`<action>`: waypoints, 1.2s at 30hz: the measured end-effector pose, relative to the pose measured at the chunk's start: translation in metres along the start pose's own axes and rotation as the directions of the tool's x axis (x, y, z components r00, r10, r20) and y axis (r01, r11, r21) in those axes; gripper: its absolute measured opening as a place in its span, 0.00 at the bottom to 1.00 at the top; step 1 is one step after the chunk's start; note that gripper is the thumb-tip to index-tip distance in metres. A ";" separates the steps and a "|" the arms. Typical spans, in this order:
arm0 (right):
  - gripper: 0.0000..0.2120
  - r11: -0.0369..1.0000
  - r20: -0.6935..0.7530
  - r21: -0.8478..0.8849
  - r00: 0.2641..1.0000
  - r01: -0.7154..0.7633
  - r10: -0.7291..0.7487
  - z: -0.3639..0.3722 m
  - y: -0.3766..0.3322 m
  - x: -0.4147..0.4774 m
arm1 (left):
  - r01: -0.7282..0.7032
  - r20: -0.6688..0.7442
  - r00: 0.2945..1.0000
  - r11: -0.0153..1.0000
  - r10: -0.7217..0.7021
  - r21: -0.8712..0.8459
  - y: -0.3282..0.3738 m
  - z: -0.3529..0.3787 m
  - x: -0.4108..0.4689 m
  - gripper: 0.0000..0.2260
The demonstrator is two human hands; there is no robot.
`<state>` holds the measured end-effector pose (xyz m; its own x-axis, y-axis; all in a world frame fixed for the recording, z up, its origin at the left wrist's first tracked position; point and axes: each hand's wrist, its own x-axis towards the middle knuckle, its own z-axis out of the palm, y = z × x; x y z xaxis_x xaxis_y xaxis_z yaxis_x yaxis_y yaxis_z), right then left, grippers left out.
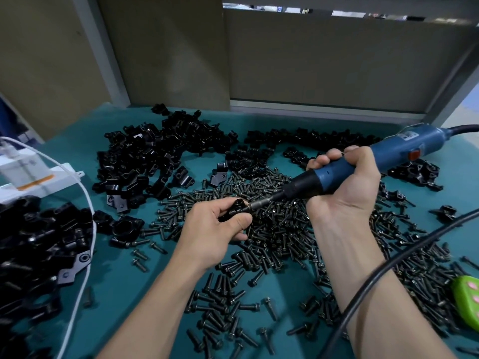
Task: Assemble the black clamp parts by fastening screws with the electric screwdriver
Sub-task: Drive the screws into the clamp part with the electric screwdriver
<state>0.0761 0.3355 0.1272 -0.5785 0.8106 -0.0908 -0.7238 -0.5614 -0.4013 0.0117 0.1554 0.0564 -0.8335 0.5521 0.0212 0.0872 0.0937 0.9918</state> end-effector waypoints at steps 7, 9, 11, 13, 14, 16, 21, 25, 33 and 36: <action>0.08 1.000 0.004 0.004 1.000 -0.009 0.008 0.001 0.004 -0.002 | 0.027 0.001 1.000 1.000 -0.027 -0.008 -0.001 0.000 0.000 0.12; 0.08 1.000 0.007 0.009 1.000 -0.006 0.006 0.001 0.004 -0.002 | 0.030 0.002 1.000 1.000 -0.030 -0.006 -0.001 0.000 0.000 0.12; 0.08 1.000 0.012 0.008 1.000 -0.004 0.004 0.000 0.003 -0.003 | 0.026 0.003 1.000 1.000 -0.026 -0.003 0.000 0.000 0.000 0.12; 0.08 1.000 0.018 0.004 1.000 -0.005 0.005 0.000 0.003 -0.003 | 0.024 0.004 1.000 1.000 -0.024 -0.009 0.000 0.000 0.000 0.13; 0.08 1.000 0.018 0.002 1.000 -0.007 0.007 0.000 0.004 -0.003 | 0.023 0.004 1.000 1.000 -0.023 -0.013 0.000 0.000 -0.001 0.13; 0.08 1.000 0.017 0.003 1.000 -0.010 0.010 0.000 0.004 -0.003 | 0.019 0.001 1.000 1.000 -0.019 -0.025 0.001 0.000 -0.001 0.14; 0.08 1.000 0.013 0.013 1.000 -0.012 0.012 0.001 0.004 -0.003 | 0.009 -0.006 1.000 0.999 -0.009 -0.041 0.000 0.000 0.000 0.15; 0.08 1.000 0.007 0.023 1.000 -0.018 0.018 0.001 0.004 -0.003 | -0.007 -0.013 1.000 0.999 0.007 -0.031 -0.002 0.000 0.001 0.15; 0.08 0.999 -0.005 0.025 1.000 -0.020 0.020 0.001 0.003 -0.002 | -0.016 0.002 1.000 1.000 0.016 -0.005 -0.005 -0.001 0.003 0.12; 0.08 0.999 -0.011 0.032 1.000 -0.025 0.026 0.001 0.002 -0.002 | -0.021 0.003 1.000 1.000 0.021 -0.013 -0.006 -0.001 0.004 0.12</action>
<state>0.0752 0.3329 0.1272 -0.5927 0.7978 -0.1108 -0.7205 -0.5867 -0.3698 0.0073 0.1564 0.0503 -0.8297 0.5566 0.0413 0.0972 0.0712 0.9927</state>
